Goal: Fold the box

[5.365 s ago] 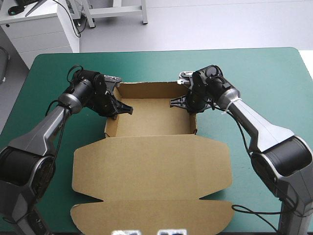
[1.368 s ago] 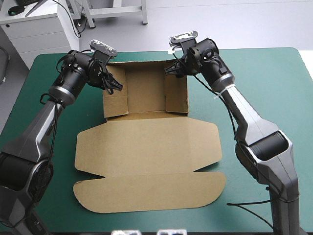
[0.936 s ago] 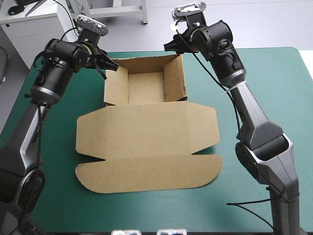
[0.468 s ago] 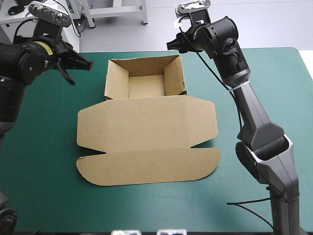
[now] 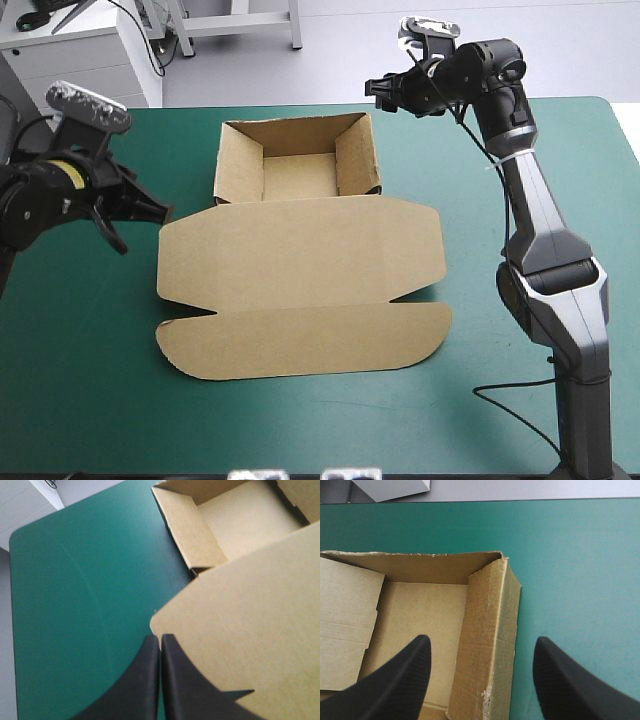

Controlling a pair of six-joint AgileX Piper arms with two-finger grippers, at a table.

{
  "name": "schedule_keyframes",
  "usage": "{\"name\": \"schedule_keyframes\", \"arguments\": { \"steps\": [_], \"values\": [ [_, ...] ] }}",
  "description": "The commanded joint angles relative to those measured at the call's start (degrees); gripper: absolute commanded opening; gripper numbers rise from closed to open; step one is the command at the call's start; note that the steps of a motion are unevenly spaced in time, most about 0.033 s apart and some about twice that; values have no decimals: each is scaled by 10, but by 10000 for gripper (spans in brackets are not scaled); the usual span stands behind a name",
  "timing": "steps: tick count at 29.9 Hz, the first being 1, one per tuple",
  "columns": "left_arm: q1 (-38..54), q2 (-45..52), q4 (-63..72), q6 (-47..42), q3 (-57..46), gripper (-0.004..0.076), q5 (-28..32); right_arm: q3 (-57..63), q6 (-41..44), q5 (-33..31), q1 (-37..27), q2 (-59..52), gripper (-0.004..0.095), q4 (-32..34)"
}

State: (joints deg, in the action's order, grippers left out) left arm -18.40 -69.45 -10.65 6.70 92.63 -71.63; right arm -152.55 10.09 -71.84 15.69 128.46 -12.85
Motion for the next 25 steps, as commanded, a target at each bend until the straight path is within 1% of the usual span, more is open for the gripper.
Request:
{"name": "schedule_keyframes", "arguments": {
  "steps": [1, 4, 9, 14, 16, 18, 20, 23, 25],
  "values": [
    [-2, 57, 0, -14, -57, -8, -22, -15, -31, 17, -8, -11, 553, -39],
    [-2, 104, 0, -14, -130, -8, -17, -15, -54, 24, -6, 13, 553, -53],
    [-2, 174, -3, -18, -220, -8, -14, -15, -55, 30, -6, 49, 553, -61],
    [-2, 238, -2, -53, -273, -8, -17, -15, -82, 30, -5, 76, 553, -110],
    [-2, 261, 0, -75, -288, -8, -21, -15, -82, 25, -1, 85, 535, -100],
    [-2, 277, 6, -92, -297, -8, -21, -15, -82, 18, 0, 91, 476, -96],
    [-2, 298, 22, -94, -310, -8, -21, -15, -84, 10, 4, 96, 344, -96],
    [-2, 320, 38, -94, -333, -8, -21, -15, -85, 5, 11, 105, 111, -95],
    [-2, 331, 49, -94, -348, -8, -21, -15, -85, 4, 17, 108, 20, -97]
  ]
}}
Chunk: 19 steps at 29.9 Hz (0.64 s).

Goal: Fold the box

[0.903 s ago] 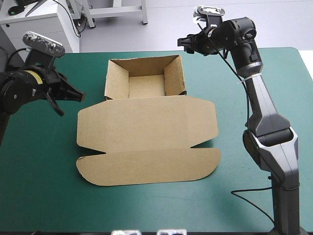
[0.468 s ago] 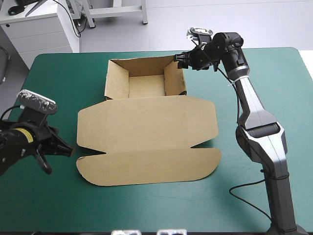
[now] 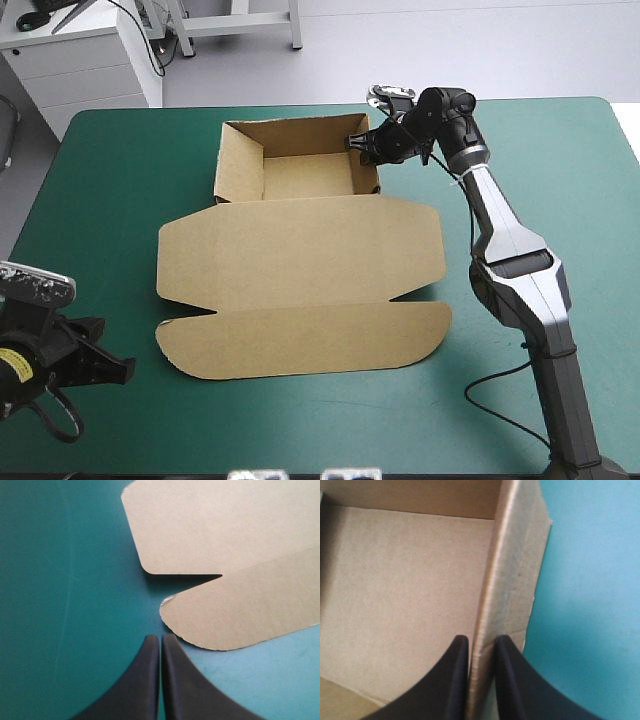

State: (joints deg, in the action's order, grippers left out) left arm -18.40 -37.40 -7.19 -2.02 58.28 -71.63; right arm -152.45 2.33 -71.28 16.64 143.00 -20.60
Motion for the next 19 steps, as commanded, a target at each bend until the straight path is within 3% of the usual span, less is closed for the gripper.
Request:
{"name": "schedule_keyframes", "arguments": {
  "steps": [1, 19],
  "values": [
    [-2, 14, 21, -7, -9, -8, -21, -16, -7, -1, 11, -38, 1, -18],
    [-2, 19, 54, 3, -37, -8, -21, -16, 58, -3, 16, -141, 0, 149]
  ]
}}
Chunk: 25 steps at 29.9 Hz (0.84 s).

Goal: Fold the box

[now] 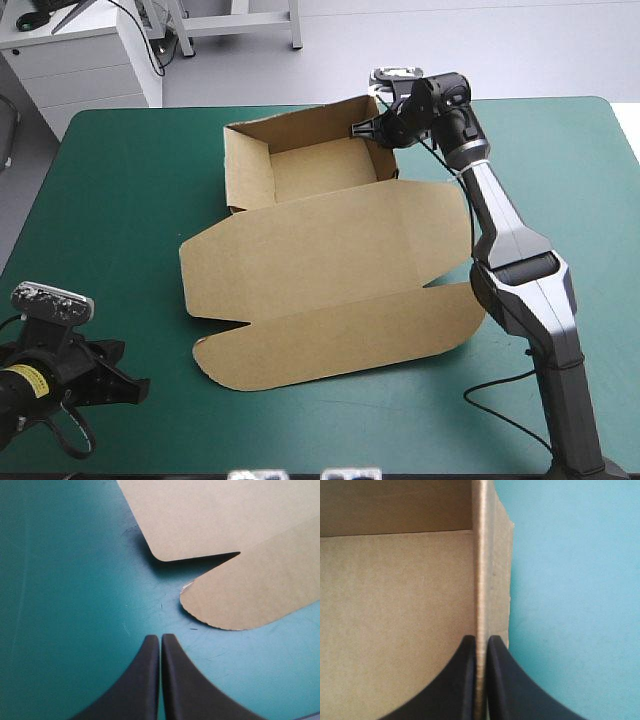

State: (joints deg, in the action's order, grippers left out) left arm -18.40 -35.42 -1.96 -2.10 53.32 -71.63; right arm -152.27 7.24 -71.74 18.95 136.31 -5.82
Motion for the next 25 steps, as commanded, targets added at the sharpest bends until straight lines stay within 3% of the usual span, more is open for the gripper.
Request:
{"name": "schedule_keyframes", "arguments": {
  "steps": [1, 7, 13, 18, 25],
  "values": [
    [-2, -1, 1, 5, 13, -8, -21, -17, 9, 1, -10, -82, 0, 9],
    [-2, -1, 0, 5, 13, -8, -21, 40, 13, 1, -19, -140, 0, 99],
    [-2, -1, 0, 21, 13, -8, -21, 230, 5, 1, -73, -234, 0, 131],
    [-2, -1, 1, 18, 13, -8, -21, 375, -20, 2, -155, -313, 0, 130],
    [-2, -1, 3, 18, 13, -8, -21, 514, -59, 3, -322, -388, 0, 129]
  ]
}}
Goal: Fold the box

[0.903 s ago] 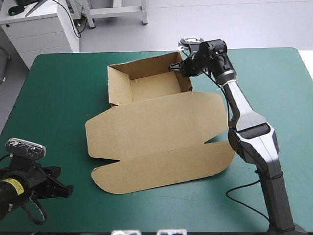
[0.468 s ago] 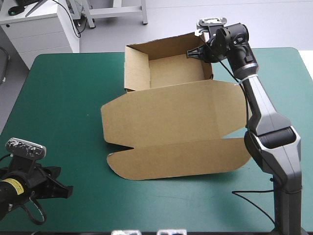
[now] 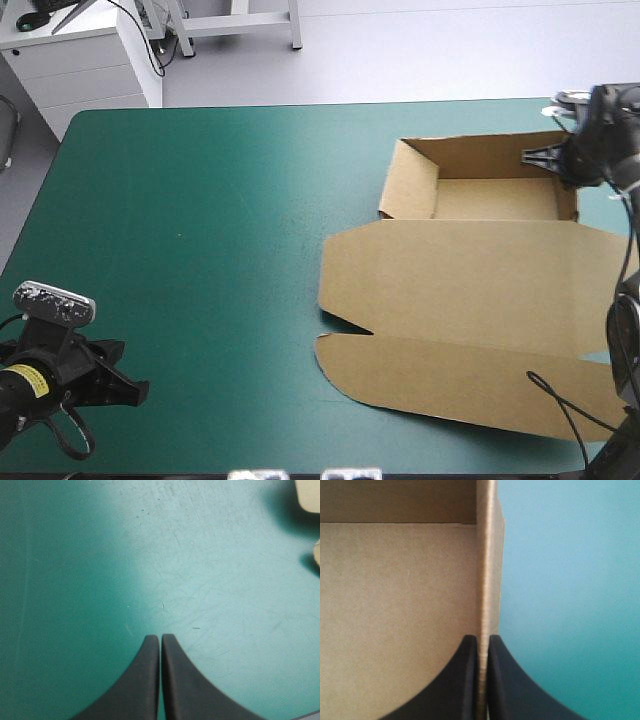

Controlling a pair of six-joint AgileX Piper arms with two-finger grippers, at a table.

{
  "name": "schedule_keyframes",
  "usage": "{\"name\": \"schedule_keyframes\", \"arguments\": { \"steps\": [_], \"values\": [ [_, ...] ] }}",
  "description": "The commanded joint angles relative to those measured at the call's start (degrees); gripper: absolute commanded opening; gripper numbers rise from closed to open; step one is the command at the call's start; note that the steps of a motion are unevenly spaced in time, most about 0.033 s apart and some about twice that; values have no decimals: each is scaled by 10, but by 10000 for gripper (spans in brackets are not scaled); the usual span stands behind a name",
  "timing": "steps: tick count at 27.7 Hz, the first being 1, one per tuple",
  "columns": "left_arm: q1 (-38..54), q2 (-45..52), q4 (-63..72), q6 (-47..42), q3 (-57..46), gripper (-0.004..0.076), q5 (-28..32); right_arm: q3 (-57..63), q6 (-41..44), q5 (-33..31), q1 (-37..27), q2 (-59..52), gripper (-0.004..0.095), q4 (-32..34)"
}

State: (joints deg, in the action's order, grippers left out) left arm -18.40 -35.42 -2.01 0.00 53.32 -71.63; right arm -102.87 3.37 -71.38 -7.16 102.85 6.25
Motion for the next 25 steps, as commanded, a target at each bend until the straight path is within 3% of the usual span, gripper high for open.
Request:
{"name": "schedule_keyframes", "arguments": {
  "steps": [1, 7, 12, 15, 19, 25],
  "values": [
    [-2, -1, 3, -3, 13, -8, -21, 28, -25, 0, -81, -56, 0, 8],
    [-2, -1, 3, -3, 13, -8, -21, 38, -34, 2, -210, -56, -4, 0],
    [-2, -1, 4, -5, 13, -8, -20, 38, -34, 1, -261, -47, 10, 12],
    [-2, -1, 4, -5, 13, -8, -21, 38, -25, -1, -268, -37, 127, 6],
    [-2, -1, 4, -5, 13, -8, -21, 38, -11, -1, -268, -27, 396, -33],
    [-2, -1, 4, -5, 13, -8, -21, 38, -20, -1, -268, -39, 414, -39]
  ]
}}
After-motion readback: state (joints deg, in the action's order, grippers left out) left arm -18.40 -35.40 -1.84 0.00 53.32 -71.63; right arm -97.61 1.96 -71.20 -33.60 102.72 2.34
